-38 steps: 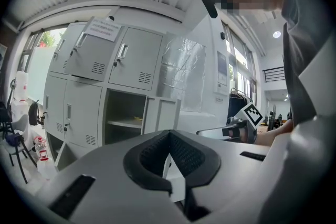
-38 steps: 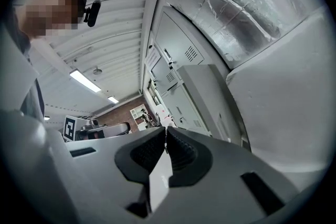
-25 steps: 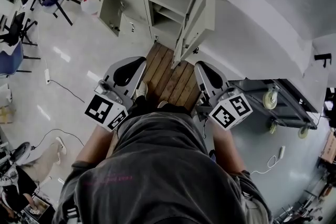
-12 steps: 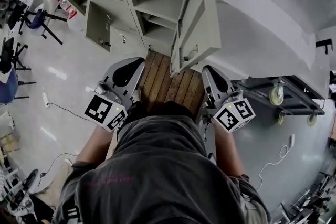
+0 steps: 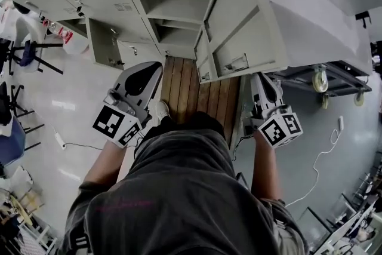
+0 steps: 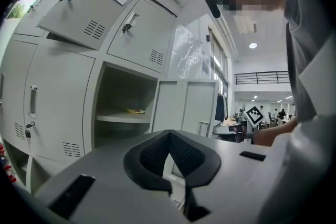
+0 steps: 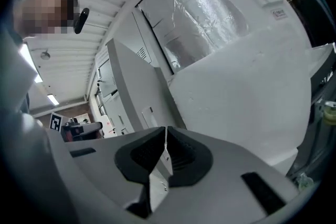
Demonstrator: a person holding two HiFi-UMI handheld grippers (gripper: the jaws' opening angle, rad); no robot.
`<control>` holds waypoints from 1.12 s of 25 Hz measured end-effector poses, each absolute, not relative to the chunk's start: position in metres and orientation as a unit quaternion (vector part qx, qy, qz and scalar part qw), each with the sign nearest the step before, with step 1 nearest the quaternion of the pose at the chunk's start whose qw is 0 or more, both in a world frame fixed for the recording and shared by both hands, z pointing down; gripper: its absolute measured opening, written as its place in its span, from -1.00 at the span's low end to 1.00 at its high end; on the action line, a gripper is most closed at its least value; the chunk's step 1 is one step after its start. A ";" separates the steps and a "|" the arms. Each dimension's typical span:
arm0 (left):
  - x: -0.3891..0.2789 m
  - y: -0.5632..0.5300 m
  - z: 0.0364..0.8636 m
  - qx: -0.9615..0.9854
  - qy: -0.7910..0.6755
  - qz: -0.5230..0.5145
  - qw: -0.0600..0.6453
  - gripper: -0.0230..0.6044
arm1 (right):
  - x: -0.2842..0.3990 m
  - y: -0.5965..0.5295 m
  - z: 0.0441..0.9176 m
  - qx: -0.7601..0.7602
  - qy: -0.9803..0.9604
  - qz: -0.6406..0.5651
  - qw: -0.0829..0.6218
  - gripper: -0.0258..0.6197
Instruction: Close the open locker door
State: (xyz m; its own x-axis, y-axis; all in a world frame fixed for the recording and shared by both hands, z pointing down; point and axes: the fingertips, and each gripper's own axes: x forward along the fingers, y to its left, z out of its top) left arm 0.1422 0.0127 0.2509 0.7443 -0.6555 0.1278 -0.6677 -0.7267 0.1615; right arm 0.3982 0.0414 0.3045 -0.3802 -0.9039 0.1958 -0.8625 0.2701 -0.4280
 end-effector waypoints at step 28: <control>0.124 -0.017 0.267 0.947 -0.297 0.040 0.117 -0.88 | 0.366 0.058 0.294 -0.548 0.813 -0.198 0.019 -0.48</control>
State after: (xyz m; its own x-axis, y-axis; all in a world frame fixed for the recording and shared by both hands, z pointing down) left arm 0.1239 -0.0168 0.2671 0.8205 -0.5526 0.1460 -0.5715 -0.7966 0.1970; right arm 0.3657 0.0578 0.2942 -0.3993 -0.8979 0.1855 -0.8826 0.3217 -0.3428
